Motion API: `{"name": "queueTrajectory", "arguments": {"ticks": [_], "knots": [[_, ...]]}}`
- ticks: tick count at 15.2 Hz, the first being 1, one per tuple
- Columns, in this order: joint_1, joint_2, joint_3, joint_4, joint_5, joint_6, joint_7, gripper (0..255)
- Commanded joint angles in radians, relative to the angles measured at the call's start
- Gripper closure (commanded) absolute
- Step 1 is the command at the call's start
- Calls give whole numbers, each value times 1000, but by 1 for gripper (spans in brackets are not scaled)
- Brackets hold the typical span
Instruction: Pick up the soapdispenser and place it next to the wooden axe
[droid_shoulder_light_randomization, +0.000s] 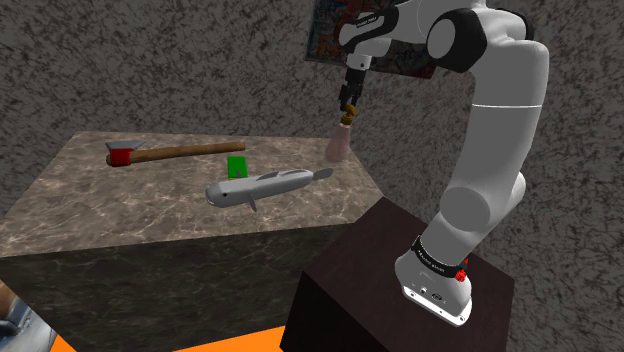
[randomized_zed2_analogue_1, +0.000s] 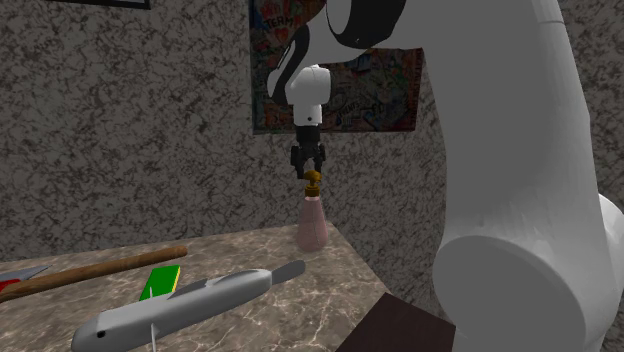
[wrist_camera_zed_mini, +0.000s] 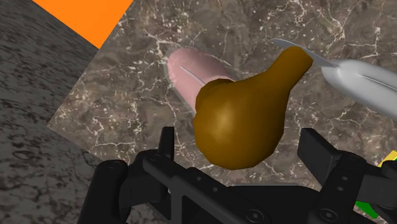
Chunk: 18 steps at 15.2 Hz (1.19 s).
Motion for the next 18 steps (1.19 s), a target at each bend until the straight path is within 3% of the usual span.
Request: {"name": "queueTrajectory", "arguments": {"ticks": [1, 6, 7, 18], "knots": [[0, 0, 0, -1, 0, 2, 0, 0], [0, 0, 0, -1, 0, 2, 0, 0], [0, 0, 0, -1, 0, 2, 0, 255], [0, -7, -1, 15, -3, -21, 2, 255]]}}
